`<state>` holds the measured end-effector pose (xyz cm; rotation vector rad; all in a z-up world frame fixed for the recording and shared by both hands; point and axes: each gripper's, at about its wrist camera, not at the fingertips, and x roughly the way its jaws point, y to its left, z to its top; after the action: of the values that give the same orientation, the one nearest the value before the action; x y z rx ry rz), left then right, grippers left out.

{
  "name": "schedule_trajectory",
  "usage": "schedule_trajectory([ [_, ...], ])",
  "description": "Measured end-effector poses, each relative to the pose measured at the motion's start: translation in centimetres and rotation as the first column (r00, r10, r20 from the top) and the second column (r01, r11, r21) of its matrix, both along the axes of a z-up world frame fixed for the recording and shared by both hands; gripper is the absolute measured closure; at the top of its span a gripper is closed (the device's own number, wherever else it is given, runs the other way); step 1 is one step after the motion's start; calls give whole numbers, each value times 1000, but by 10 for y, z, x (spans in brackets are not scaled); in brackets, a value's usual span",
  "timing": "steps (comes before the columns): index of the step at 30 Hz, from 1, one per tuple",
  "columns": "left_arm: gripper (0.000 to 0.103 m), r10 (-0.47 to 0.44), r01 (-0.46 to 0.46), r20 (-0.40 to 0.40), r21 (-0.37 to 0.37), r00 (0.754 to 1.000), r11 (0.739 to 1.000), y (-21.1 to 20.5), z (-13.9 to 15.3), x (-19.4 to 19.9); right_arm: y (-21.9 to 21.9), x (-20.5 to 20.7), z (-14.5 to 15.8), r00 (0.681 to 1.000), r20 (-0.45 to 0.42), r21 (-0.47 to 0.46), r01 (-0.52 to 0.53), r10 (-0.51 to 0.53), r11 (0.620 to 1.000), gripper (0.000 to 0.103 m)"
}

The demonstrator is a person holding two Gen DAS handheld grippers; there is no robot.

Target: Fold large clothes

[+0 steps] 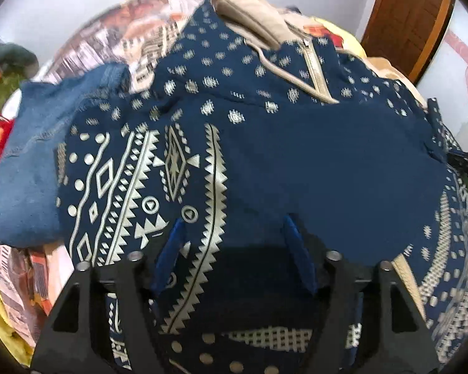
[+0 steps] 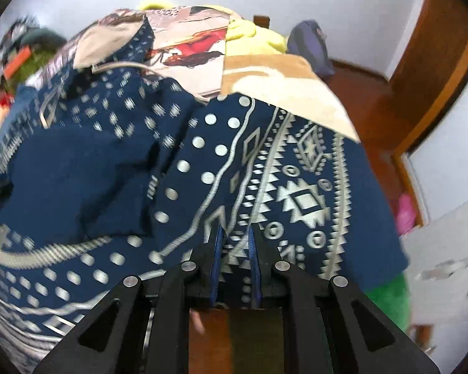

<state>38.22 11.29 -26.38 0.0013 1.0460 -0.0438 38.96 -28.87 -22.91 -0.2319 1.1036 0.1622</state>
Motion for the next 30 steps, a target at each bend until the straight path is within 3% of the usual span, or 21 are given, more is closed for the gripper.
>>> schedule_trajectory([
  [5,26,14,-14,-12,2,1000,1000,4,-1,-2,9,-17,-4,996,79,-199,-22,38,980,90],
  [6,26,12,-12,-9,14,1000,1000,2,-2,-3,7,-17,-4,996,83,-216,-15,34,976,88],
  [7,26,11,-11,-6,28,1000,1000,0,-1,-3,5,-19,-4,996,88,-239,-9,30,971,80],
  [8,25,12,-12,-2,44,1000,999,-1,-1,-5,2,-22,-3,995,102,-267,8,20,964,67],
  [9,23,13,-13,2,56,1000,998,-3,-4,-2,-6,-25,-1,990,143,-331,59,-12,942,21],
  [10,23,14,-14,4,62,1000,998,-3,-4,-3,-16,-31,3,983,181,-373,105,-38,922,1],
  [11,23,17,-18,3,60,1000,998,-4,-4,-5,-29,-35,6,980,189,-368,125,-58,921,0],
  [14,24,29,-29,-7,55,1000,998,-4,1,-4,-73,-45,24,979,122,-168,183,-164,969,1],
  [19,24,3,-6,44,83,999,997,-22,30,-3,-124,-71,60,960,104,95,250,-260,964,1],
  [22,24,-25,18,88,82,996,996,-43,52,2,-151,-71,72,942,45,282,308,-333,909,1],
  [25,24,-65,56,120,80,991,995,-66,69,10,-164,-70,68,917,-71,450,381,-392,808,1],
  [27,24,-85,74,141,77,986,994,-78,76,14,-170,-59,58,898,-135,514,424,-418,746,2],
  [30,24,-110,105,152,43,982,994,-97,81,22,-178,-37,33,868,-219,553,486,-445,677,13],
])
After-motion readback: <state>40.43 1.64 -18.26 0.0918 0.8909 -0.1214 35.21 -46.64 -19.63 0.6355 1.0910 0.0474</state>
